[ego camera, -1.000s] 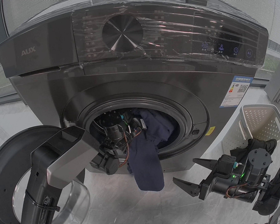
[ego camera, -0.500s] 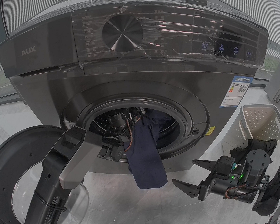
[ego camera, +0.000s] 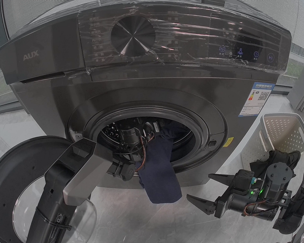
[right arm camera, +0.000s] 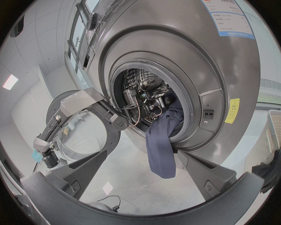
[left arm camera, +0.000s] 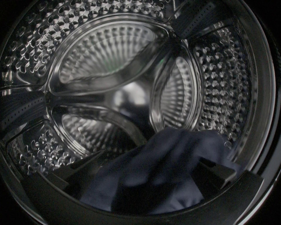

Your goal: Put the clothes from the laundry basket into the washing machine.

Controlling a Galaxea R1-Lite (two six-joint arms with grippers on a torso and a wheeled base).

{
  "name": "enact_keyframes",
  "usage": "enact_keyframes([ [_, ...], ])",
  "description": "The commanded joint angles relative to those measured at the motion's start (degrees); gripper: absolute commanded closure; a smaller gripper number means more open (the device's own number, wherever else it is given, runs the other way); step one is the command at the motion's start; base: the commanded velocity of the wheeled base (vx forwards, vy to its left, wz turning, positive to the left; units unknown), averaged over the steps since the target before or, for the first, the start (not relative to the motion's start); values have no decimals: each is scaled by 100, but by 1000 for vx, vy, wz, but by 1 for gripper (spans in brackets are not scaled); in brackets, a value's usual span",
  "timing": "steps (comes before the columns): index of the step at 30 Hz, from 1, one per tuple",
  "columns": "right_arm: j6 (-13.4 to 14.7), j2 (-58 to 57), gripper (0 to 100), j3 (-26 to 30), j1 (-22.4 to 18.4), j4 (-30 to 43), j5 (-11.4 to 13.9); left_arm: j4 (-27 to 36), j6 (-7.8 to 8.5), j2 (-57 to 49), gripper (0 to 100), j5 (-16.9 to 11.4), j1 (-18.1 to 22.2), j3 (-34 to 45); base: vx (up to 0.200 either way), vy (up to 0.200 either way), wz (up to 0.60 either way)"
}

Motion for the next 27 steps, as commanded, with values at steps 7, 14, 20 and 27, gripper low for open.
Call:
enact_keyframes([
  [7, 2, 13, 0, 1, -1, -4, 4, 300, 276, -1078, 0, -133, -182, 2171, 0, 0, 0],
  [14, 2, 48, 0, 1, 8, -4, 4, 484, 460, -1201, 0, -511, -314, 2909, 0, 0, 0],
  [20, 2, 48, 0, 1, 8, -4, 4, 484, 496, -1104, 0, -660, -393, 3041, 0, 0, 0],
  [27, 2, 39, 0, 1, 8, -4, 13, 361, 742, -814, 100, -695, -358, 2918, 0, 0, 0],
])
